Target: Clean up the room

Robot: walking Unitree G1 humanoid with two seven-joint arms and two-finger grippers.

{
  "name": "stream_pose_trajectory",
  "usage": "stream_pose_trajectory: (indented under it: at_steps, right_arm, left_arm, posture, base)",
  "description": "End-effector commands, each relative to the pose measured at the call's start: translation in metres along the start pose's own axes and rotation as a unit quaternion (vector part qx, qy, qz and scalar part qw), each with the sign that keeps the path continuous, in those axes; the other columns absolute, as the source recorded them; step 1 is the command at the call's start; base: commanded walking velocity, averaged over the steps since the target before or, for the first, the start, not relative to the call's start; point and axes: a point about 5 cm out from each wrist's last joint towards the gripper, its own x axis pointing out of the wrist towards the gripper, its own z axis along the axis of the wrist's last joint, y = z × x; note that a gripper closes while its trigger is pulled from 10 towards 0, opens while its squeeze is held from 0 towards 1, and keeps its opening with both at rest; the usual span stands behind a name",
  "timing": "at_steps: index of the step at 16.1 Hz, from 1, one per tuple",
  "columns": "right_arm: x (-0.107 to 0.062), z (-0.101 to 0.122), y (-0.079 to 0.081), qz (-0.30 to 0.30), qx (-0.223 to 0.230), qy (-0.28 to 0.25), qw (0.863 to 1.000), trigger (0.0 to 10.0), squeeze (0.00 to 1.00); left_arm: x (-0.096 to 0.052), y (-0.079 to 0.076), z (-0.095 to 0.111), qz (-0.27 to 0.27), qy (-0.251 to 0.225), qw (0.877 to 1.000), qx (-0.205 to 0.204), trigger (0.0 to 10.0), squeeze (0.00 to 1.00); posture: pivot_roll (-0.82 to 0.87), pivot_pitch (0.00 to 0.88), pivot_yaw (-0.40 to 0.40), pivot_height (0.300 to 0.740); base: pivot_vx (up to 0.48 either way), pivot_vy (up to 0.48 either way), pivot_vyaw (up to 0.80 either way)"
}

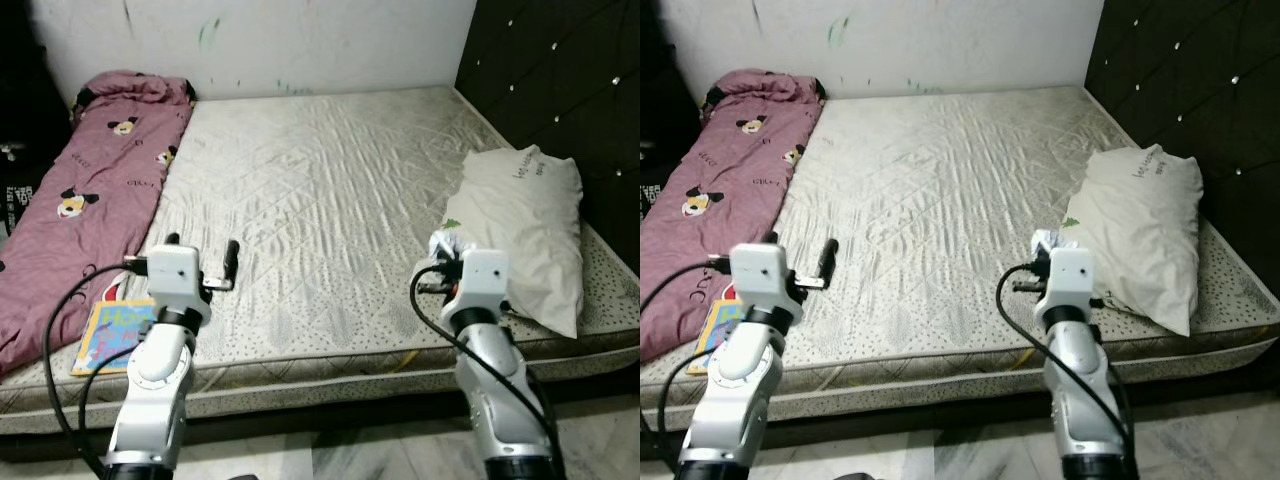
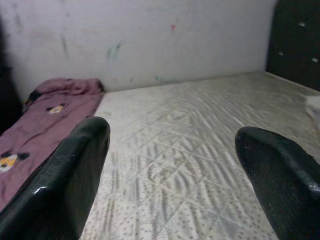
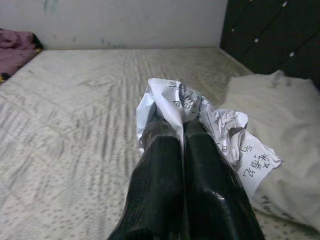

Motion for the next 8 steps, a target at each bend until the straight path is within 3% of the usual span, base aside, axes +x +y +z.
stream_pose_trajectory:
  at_steps: [1,2,4,8]
  right_arm:
    - [-0.001,0.007,0.005,0.014,0.013,-0.014,1.000,10.0,0.00]
    - [-0.001,0.004,0.009,0.022,0.019,-0.002,1.000,10.0,0.00]
    - [-0.001,0.003,0.011,0.025,0.036,0.004,0.999,10.0,0.00]
    - [0.003,0.010,0.020,0.044,0.046,-0.017,0.998,10.0,0.00]
  left_arm:
    - [-0.001,-0.002,0.001,-0.006,-0.003,1.000,0.013,10.0,0.00]
    - [-0.002,-0.006,-0.003,0.005,0.020,1.000,-0.002,10.0,0.00]
    - [-0.003,-0.008,-0.003,-0.001,0.023,0.999,-0.023,10.0,0.00]
    - [-0.003,-0.005,0.000,0.001,0.027,0.998,-0.059,10.0,0.00]
  posture:
    - [0.01,0.000,0.053,0.740]
    - [0.01,0.002,0.051,0.740]
    - [0.01,0.012,0.051,0.740]
    - [0.03,0.008,0.057,0.740]
  base:
    - [0.000,0.000,0.00]
    - [0.000,0.000,0.00]
    - [0.000,0.000,-0.80]
    - [0.000,0.000,0.00]
